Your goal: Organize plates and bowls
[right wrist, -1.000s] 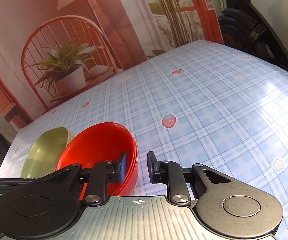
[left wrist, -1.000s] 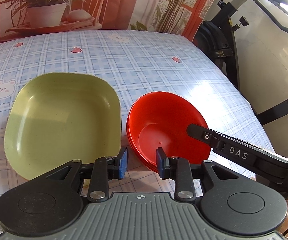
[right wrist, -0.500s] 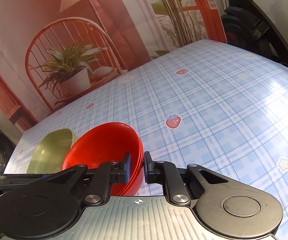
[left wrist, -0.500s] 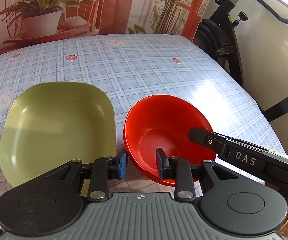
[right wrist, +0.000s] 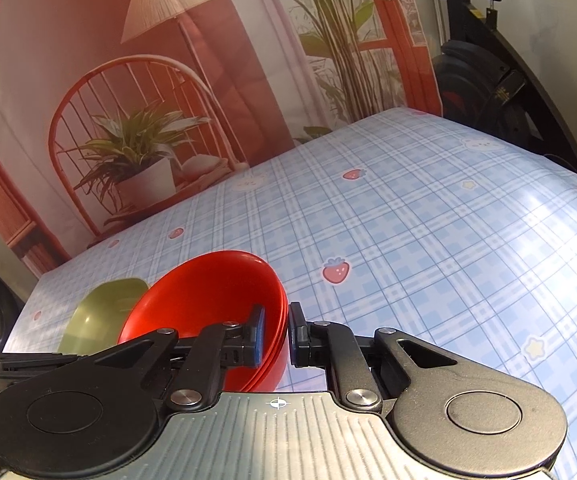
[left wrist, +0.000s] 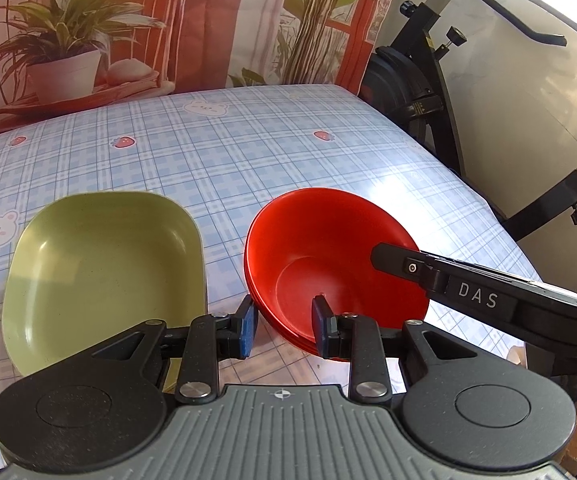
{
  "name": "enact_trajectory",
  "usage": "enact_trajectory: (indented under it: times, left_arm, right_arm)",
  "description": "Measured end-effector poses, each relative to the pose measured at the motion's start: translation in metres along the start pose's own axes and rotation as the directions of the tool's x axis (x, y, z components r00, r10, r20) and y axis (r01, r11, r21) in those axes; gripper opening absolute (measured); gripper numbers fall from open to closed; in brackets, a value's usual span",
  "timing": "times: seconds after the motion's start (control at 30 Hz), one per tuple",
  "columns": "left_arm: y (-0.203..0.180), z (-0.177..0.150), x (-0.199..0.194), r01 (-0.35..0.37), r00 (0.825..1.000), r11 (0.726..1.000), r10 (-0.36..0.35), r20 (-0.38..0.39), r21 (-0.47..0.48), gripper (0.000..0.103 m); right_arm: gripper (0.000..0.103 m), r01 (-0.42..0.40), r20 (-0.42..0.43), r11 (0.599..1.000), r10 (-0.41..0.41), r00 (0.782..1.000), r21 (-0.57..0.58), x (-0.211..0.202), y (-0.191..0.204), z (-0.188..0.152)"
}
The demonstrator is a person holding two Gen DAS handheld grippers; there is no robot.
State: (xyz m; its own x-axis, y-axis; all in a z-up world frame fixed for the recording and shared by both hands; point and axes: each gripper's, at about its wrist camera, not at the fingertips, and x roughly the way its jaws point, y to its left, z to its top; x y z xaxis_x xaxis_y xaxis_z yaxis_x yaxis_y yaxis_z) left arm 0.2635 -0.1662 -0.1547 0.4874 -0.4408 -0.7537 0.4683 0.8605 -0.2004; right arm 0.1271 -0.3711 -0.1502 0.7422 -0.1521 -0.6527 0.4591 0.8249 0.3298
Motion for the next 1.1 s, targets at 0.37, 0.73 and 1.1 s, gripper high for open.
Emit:
enact_trajectory:
  times: [0.37, 0.73, 1.1]
  left_arm:
    - [0.014, 0.01, -0.038, 0.023, 0.996, 1.0, -0.023, 0.085, 0.002, 0.03]
    - [0.07, 0.015, -0.068, 0.022, 0.996, 0.999, -0.019, 0.086, -0.033, 0.03]
    - [0.117, -0.005, -0.07, 0.001, 0.999, 0.996, 0.003, 0.043, -0.087, 0.03]
  right_arm:
    - [0.012, -0.033, 0.038, 0.998, 0.036, 0.999, -0.062, -0.013, 0.037, 0.026]
    - [0.012, -0.118, -0.01, 0.978, 0.118, 0.993, -0.175, 0.013, 0.103, 0.033]
    - [0.012, -0.154, -0.098, 0.959, 0.134, 0.986, -0.237, 0.045, 0.144, 0.009]
